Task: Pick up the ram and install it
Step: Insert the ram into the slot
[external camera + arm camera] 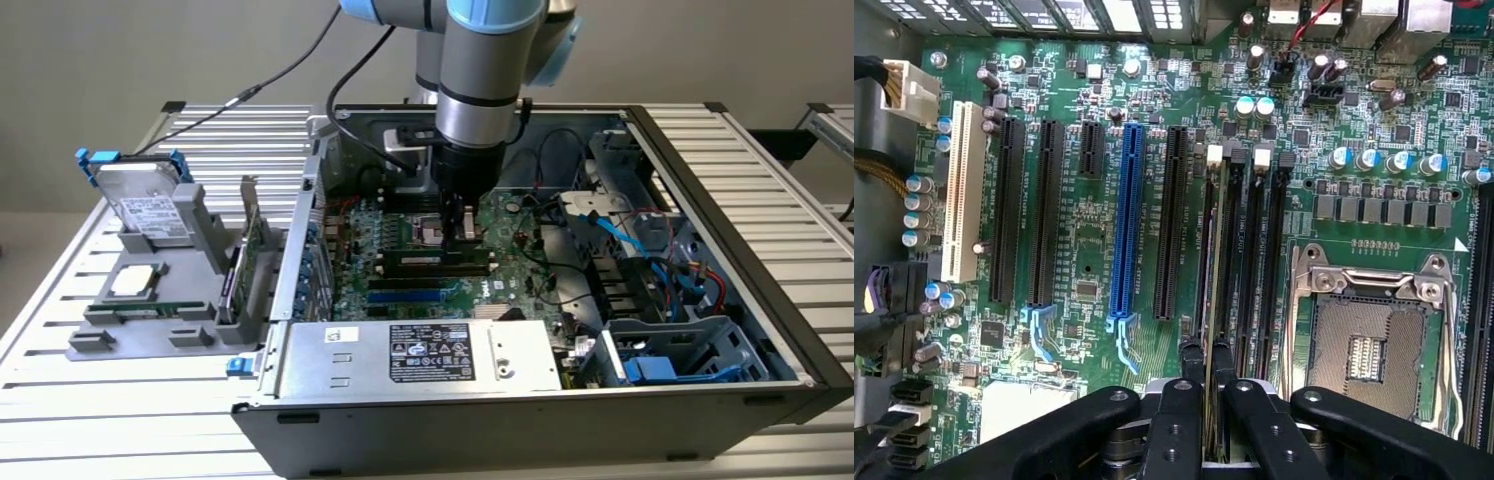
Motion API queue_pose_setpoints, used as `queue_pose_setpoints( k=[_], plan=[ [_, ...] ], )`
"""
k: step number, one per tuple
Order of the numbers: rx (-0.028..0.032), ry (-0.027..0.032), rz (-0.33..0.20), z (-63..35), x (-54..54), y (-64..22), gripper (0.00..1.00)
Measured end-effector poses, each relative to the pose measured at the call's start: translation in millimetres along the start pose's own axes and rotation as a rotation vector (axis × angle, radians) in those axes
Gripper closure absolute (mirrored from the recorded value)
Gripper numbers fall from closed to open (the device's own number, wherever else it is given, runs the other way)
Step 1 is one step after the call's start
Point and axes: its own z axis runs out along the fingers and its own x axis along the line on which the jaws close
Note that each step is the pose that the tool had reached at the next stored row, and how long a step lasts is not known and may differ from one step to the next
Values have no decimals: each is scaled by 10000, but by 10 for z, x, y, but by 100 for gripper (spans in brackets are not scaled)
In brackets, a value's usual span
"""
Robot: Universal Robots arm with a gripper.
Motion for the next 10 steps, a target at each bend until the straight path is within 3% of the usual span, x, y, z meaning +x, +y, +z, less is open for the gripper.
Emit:
queue_pose_setpoints(
  k=[10],
  plan=[
    [-2, 4, 3, -4, 13, 2, 86]
  ],
)
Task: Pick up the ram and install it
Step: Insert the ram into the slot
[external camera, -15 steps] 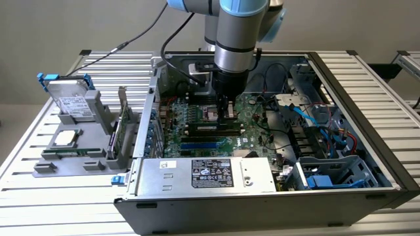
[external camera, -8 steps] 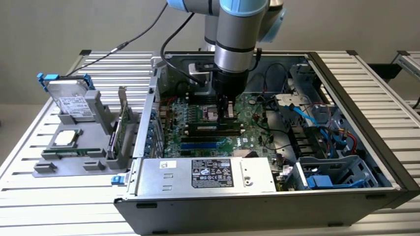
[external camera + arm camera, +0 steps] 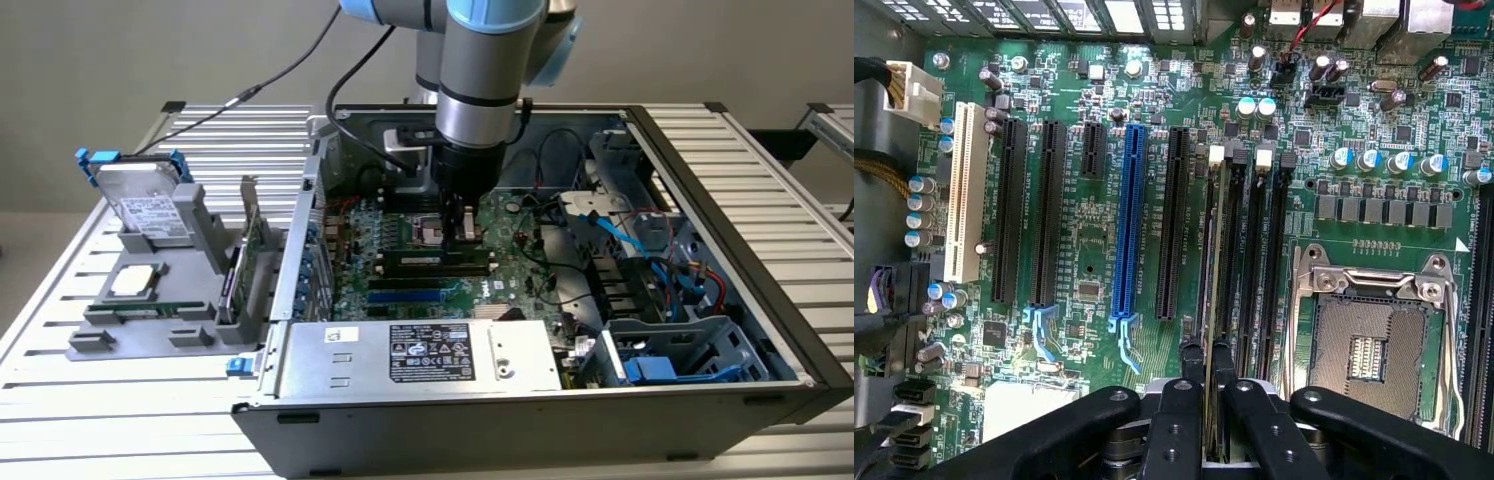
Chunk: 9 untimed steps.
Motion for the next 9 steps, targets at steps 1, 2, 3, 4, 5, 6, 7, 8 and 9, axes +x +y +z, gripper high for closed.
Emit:
queue_pose_setpoints(
  k=[1, 2, 3, 4, 5, 6, 7, 8, 9],
  plan=[
    [0, -1, 1, 0, 1, 0, 86],
    [0, -1, 1, 1, 1, 0, 86],
    [0, -2, 3, 1, 1, 0, 86],
    [0, -1, 5, 1, 3, 0, 86],
    [-1, -1, 9, 0, 3, 0, 86],
    [-1, -2, 15, 1, 3, 0, 86],
    [-1, -2, 20, 1, 3, 0, 86],
    [-1, -2, 24, 1, 3, 0, 86],
    [-2, -3, 27, 1, 4, -1, 86]
  ],
)
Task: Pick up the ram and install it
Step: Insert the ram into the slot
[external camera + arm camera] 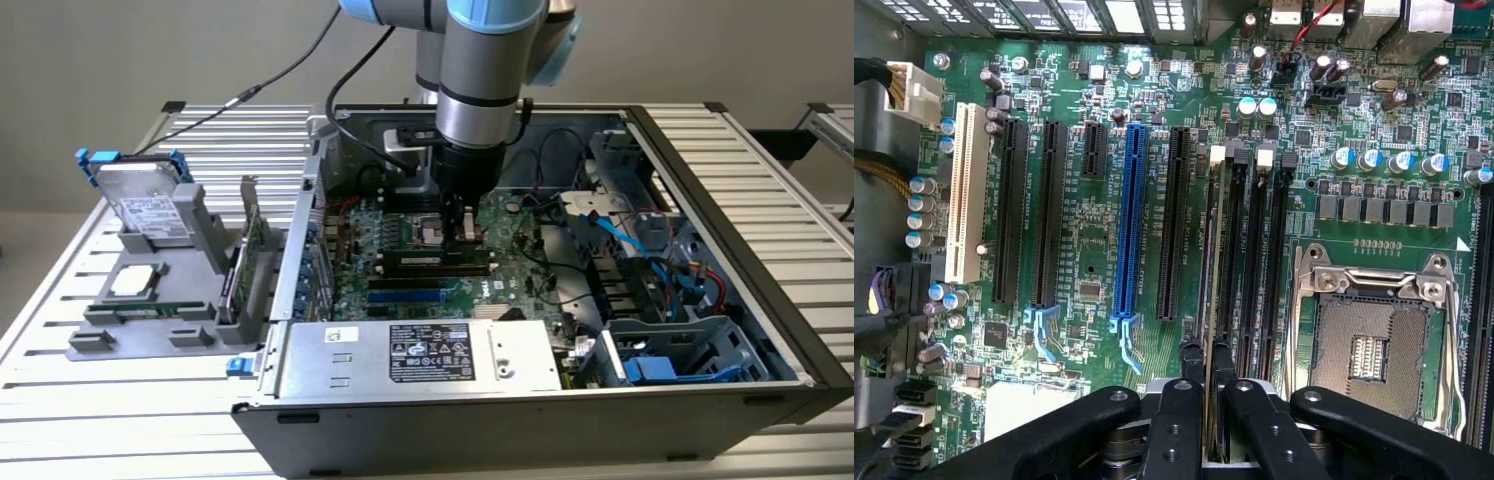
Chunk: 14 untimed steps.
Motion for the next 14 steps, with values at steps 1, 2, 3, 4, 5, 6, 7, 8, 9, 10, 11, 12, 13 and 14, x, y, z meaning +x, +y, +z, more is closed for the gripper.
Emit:
queue_pose_setpoints(
  k=[1, 2, 3, 4, 5, 6, 7, 8, 9, 10, 11, 12, 13, 14],
  plan=[
    [0, 0, 4, 0, 0, 0, 86],
    [-1, 0, 7, 0, 0, -2, 86],
    [-1, 0, 8, 1, 1, -3, 86],
    [-1, 0, 12, 2, 1, -4, 86],
    [-1, -1, 14, 4, 1, -5, 86],
    [-1, -2, 16, 7, 0, -6, 86],
    [-2, 0, 17, 8, 0, -7, 86],
    [-3, 1, 18, 10, 0, -7, 86],
    [-2, -1, 22, 12, 0, -8, 86],
    [-2, -1, 25, 13, 0, -8, 86],
    [-2, -1, 27, 15, -1, -8, 86],
    [-1, -3, 29, 18, -1, -8, 86],
    [-2, -3, 30, 21, -1, -8, 86],
    [-4, 0, 33, 23, -1, -8, 86]
  ],
)
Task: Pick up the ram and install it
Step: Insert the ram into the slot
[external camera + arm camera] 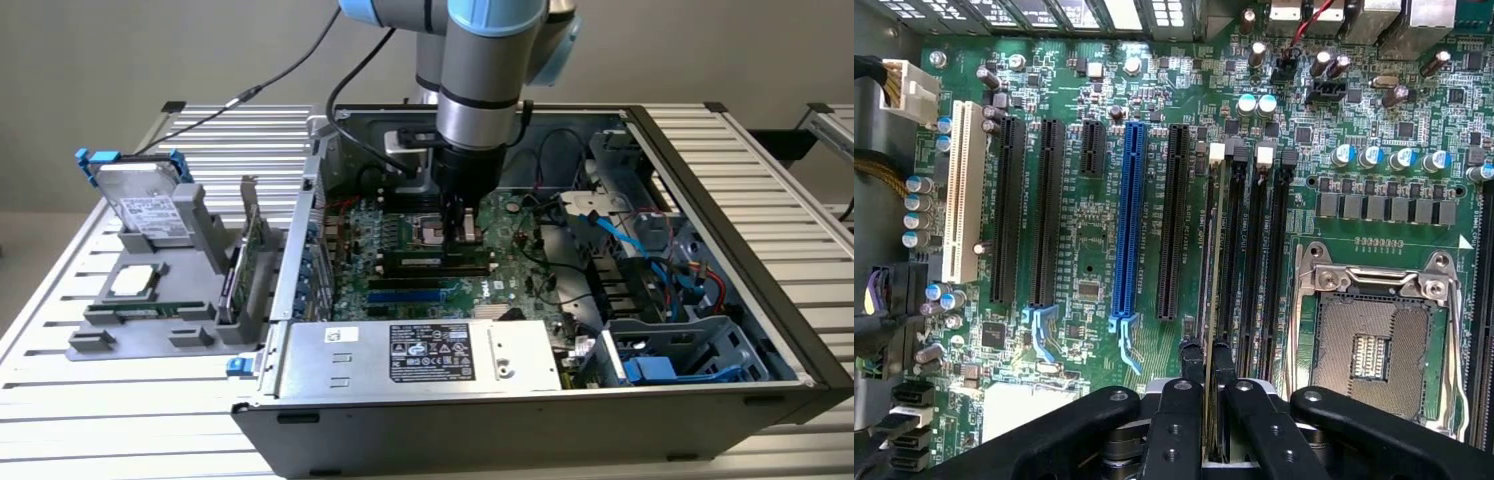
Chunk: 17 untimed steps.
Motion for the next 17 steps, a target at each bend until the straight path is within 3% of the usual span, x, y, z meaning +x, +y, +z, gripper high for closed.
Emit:
queue_pose_setpoints(
  k=[17],
  plan=[
    [-3, 21, 28, 31, -8, -5, 86]
  ],
)
